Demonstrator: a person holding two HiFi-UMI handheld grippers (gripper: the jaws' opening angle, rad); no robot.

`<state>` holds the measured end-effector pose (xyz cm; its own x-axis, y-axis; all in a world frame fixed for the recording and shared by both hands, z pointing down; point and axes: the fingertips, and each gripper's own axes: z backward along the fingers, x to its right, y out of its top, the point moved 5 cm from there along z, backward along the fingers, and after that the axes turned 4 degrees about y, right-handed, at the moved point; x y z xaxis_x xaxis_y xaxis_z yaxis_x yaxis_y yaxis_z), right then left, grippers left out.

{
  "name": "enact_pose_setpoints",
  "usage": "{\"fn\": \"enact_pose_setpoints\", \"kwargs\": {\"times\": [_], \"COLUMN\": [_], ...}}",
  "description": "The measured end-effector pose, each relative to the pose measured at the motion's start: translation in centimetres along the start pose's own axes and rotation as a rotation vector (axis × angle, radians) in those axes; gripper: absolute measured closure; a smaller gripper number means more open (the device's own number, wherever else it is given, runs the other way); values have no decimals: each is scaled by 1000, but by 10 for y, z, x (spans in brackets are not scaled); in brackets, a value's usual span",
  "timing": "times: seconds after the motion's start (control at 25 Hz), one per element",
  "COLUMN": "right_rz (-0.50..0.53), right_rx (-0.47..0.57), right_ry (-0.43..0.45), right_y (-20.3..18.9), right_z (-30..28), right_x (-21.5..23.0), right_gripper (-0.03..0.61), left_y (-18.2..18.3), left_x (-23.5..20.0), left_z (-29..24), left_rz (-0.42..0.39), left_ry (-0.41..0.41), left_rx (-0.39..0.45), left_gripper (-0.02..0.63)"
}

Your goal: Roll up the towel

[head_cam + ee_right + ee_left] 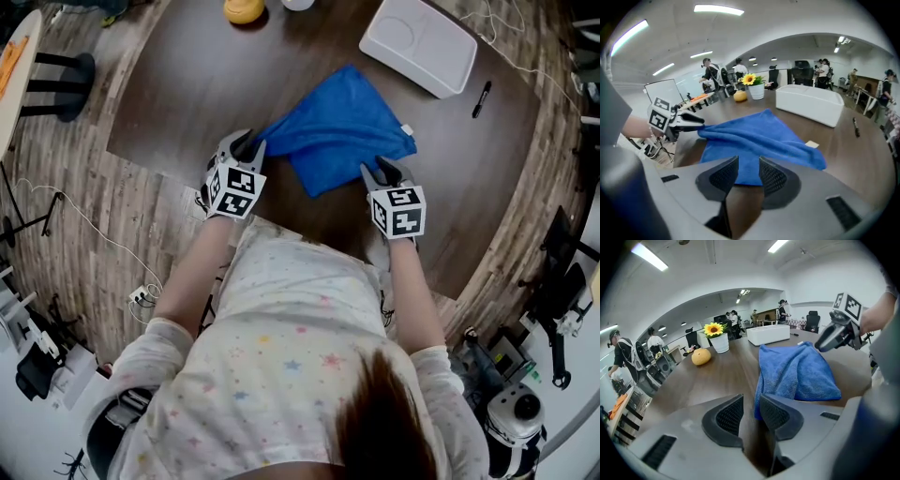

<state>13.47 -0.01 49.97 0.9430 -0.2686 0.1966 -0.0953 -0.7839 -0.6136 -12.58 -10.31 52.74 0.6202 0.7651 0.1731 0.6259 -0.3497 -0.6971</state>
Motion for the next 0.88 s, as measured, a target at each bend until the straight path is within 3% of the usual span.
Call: {"fn": "enact_pose_setpoints", "kwargs": {"times": [0.12, 0.24, 0.4, 0.56, 0.72, 0.88], "right_rz": [44, 94, 142, 166, 129, 95], "right_rx": [-58, -104, -133, -137, -154, -165], "right_ry": [104, 146, 133, 89, 92, 105], "right_y": [-14, -22, -26, -25, -32, -46], "right_z": [-22, -39, -52, -51, -46, -34], "right_x": [-49, -75, -85, -81, -78, -79], "right_gripper": [439, 417, 415, 470, 536, 537], "left_y": [5, 9, 12, 12, 12, 15], "left_x": [-3, -7, -11, -11, -9, -9], "left_z": [5, 9, 14, 14, 12, 10], "left_rz": [13, 19, 13, 8, 2, -6], "left_ry": [6, 9, 1, -9, -25, -45], "left_rx": [18, 38, 59, 61, 62, 67], "left_gripper": [523, 523, 523, 523, 523, 523]}}
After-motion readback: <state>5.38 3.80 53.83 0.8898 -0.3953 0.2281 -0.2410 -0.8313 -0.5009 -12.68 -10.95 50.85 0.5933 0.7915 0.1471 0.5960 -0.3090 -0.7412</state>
